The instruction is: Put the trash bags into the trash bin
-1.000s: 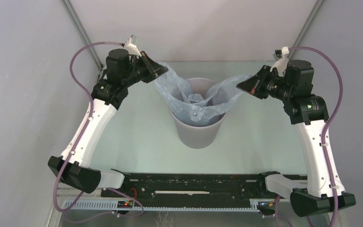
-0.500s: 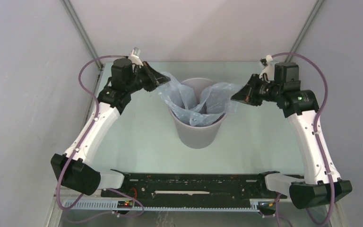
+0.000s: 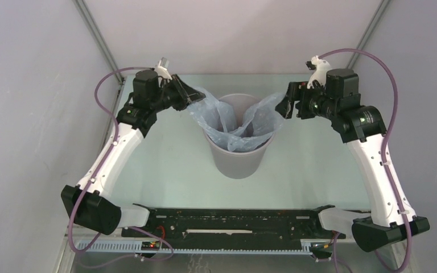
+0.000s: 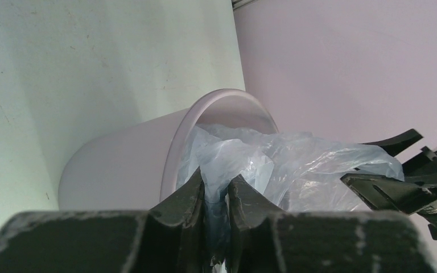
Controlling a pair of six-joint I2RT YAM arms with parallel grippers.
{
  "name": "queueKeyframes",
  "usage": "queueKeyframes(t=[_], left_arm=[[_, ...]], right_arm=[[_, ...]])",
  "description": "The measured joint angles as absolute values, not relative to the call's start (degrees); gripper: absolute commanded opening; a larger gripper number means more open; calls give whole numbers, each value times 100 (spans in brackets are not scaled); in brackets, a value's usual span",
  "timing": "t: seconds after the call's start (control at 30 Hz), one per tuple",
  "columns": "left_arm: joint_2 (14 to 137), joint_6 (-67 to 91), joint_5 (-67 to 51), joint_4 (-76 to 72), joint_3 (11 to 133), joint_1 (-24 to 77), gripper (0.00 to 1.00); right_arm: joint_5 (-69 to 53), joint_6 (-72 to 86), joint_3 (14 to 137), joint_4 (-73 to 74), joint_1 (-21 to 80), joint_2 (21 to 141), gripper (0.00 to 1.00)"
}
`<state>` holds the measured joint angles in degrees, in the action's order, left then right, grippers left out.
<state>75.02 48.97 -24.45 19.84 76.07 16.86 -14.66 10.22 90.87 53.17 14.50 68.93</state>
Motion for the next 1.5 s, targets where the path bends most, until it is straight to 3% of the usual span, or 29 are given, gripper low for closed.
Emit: queueKeyframes(t=[0.23,0.53,0.73,0.8,0.87,0.93,1.0,1.03,1.2,1.5], left_arm=[[7502,4853,-2469,2132,7614,1621,16],[7502,4834,-2471,2292,7634,1610,13],[7502,4757,-2484,2418,7782,1586,11],[7502,4753,-2486,2423,7822,1573,10],[7502,4753,-2488,2434,7824,1557,9],[7502,4751,-2488,2456,7824,1542,8],[7502,4751,-2486,2464,7824,1522,6],[7502,4753,-2482,2464,7824,1505,4],[7502,4751,-2386,2462,7824,1350,4],[7612,4650,-2108,2477,7824,1214,3]], right_arm=[[-744,-38,9137,4713,1999,7048,86],[-805,-1951,9177,4324,2593,7203,84],[-735,-2821,9166,4112,2792,7247,76],[-574,-3063,9166,4071,2864,7321,68],[-454,-3221,9166,4032,2921,7408,53],[-362,-3286,9166,3966,2941,7483,36],[-274,-3236,9166,3905,2934,7522,12],[-224,-3186,9166,3883,2917,7533,6],[-64,-2471,9133,3828,2626,7535,0],[-711,-403,9100,3874,1286,7894,0]])
